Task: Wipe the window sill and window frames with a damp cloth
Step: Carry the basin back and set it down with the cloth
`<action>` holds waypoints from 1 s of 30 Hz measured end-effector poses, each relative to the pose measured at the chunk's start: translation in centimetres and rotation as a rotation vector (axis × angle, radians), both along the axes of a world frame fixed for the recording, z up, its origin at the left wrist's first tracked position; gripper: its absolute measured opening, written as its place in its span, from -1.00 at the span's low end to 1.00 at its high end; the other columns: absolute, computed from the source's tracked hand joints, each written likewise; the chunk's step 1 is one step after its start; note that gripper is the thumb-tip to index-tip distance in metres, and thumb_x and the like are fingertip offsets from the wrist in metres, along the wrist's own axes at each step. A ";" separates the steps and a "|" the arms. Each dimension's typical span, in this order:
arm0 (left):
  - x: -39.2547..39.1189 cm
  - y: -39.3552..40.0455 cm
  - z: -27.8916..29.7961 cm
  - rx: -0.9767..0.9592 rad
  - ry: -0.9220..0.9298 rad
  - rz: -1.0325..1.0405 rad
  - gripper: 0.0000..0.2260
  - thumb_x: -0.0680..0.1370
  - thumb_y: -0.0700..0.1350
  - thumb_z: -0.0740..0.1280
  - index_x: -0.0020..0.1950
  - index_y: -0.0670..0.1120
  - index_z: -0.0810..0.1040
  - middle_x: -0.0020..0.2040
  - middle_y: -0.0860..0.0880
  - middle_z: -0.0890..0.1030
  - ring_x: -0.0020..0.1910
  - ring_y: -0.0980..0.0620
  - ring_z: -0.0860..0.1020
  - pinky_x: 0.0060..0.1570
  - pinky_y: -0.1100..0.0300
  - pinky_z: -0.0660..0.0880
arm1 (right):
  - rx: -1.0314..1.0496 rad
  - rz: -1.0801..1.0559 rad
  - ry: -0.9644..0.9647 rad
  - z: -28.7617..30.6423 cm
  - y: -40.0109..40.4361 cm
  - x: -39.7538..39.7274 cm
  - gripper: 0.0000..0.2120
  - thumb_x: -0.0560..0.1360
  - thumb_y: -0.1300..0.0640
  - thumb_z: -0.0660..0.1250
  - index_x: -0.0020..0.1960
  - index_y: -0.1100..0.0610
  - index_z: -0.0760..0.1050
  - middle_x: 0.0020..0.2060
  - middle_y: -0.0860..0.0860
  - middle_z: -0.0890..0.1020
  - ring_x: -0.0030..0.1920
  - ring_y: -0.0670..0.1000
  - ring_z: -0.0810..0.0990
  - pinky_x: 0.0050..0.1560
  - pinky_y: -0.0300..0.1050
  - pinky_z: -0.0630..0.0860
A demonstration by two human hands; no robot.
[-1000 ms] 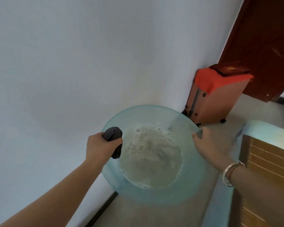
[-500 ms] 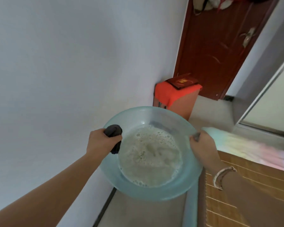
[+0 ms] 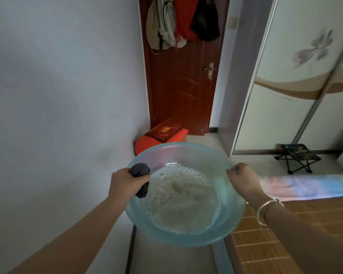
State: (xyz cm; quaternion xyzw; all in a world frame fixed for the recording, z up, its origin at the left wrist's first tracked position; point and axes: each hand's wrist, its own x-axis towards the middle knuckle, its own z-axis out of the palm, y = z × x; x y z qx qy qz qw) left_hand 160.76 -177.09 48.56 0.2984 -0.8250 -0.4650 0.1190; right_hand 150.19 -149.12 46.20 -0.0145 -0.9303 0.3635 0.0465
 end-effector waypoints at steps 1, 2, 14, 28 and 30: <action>-0.3 -0.1 -0.1 -0.006 -0.006 0.000 -0.79 0.32 -0.11 0.49 -0.42 -0.15 0.53 -0.42 -0.12 0.54 -0.34 -0.05 0.53 -0.31 0.21 0.38 | 0.000 -0.002 -0.014 -0.1 0.1 -0.2 -0.78 0.52 0.15 0.28 -0.04 0.33 0.53 -0.06 0.29 0.62 0.05 0.27 0.57 -0.08 -0.07 0.41; -2.9 -0.6 0.5 -0.007 0.004 -0.010 -0.81 0.31 -0.11 0.49 -0.40 -0.15 0.55 -0.39 -0.13 0.57 -0.31 -0.07 0.56 -0.28 0.21 0.39 | -0.004 -0.018 -0.016 0.3 -0.3 -2.3 -0.79 0.52 0.15 0.28 -0.05 0.32 0.53 -0.08 0.29 0.62 0.04 0.27 0.57 -0.11 -0.09 0.39; -27.1 -1.5 2.8 0.043 0.101 -0.052 -0.81 0.36 -0.19 0.49 -0.38 -0.08 0.52 -0.19 -0.23 0.65 -0.16 -0.14 0.60 -0.03 0.01 0.54 | -0.011 -0.099 0.037 2.2 -1.0 -25.7 -0.76 0.50 0.16 0.29 -0.08 0.37 0.54 -0.13 0.29 0.61 -0.03 0.26 0.58 -0.16 -0.08 0.38; -59.9 -3.8 0.6 0.103 0.078 -0.270 -0.83 0.35 -0.17 0.49 -0.33 -0.21 0.56 -0.30 -0.19 0.59 -0.20 -0.12 0.60 -0.12 0.01 0.53 | -0.068 -0.288 -0.002 1.1 -2.1 -51.9 -0.77 0.50 0.17 0.30 -0.10 0.37 0.56 -0.19 0.27 0.60 -0.07 0.22 0.57 -0.15 -0.12 0.38; -64.7 -3.8 0.7 0.073 0.059 -0.320 -0.84 0.36 -0.15 0.49 -0.30 -0.21 0.57 -0.23 -0.19 0.61 -0.22 -0.05 0.56 -0.10 0.05 0.52 | -0.075 -0.343 -0.003 1.3 -2.0 -55.5 -0.79 0.50 0.17 0.31 -0.11 0.35 0.56 -0.22 0.23 0.58 -0.08 0.21 0.57 -0.14 -0.10 0.40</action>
